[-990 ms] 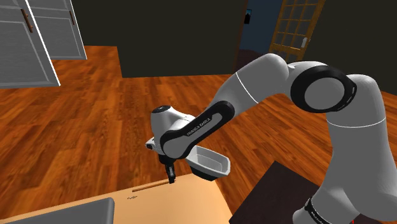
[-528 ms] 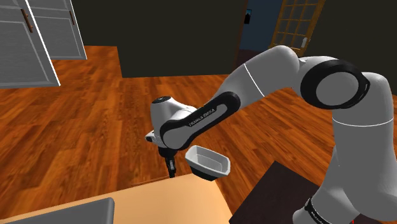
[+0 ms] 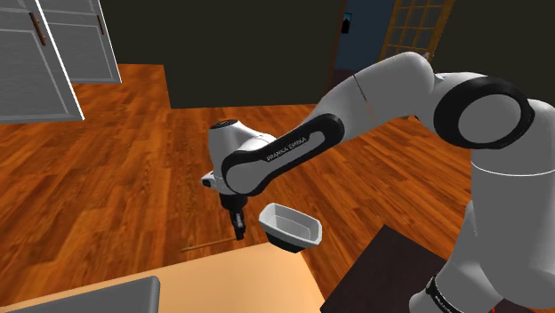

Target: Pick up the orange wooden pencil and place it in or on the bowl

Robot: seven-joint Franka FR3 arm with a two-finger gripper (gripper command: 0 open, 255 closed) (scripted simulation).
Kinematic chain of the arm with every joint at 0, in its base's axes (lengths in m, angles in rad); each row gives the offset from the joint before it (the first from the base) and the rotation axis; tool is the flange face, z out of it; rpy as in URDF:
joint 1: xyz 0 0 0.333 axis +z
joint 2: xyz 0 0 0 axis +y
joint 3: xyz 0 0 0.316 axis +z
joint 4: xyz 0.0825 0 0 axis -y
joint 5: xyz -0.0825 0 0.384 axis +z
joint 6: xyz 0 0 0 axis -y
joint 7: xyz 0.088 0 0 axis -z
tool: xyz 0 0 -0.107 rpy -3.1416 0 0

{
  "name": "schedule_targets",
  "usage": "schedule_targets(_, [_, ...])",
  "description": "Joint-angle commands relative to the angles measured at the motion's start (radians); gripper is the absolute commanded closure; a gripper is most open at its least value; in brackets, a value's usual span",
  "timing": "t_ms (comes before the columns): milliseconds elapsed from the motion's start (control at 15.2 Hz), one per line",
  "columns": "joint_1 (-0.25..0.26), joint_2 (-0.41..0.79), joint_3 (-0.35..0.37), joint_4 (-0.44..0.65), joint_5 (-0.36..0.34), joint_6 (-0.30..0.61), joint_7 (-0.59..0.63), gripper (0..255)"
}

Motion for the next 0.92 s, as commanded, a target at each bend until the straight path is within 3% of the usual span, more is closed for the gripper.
schedule_targets(0, [-0.001, -0.017, 0.002, 0.006, 0.003, -0.022, 0.000, 255])
schedule_targets(858, [-0.007, -0.094, 0.008, 0.078, 0.018, -0.171, -0.001, 255])
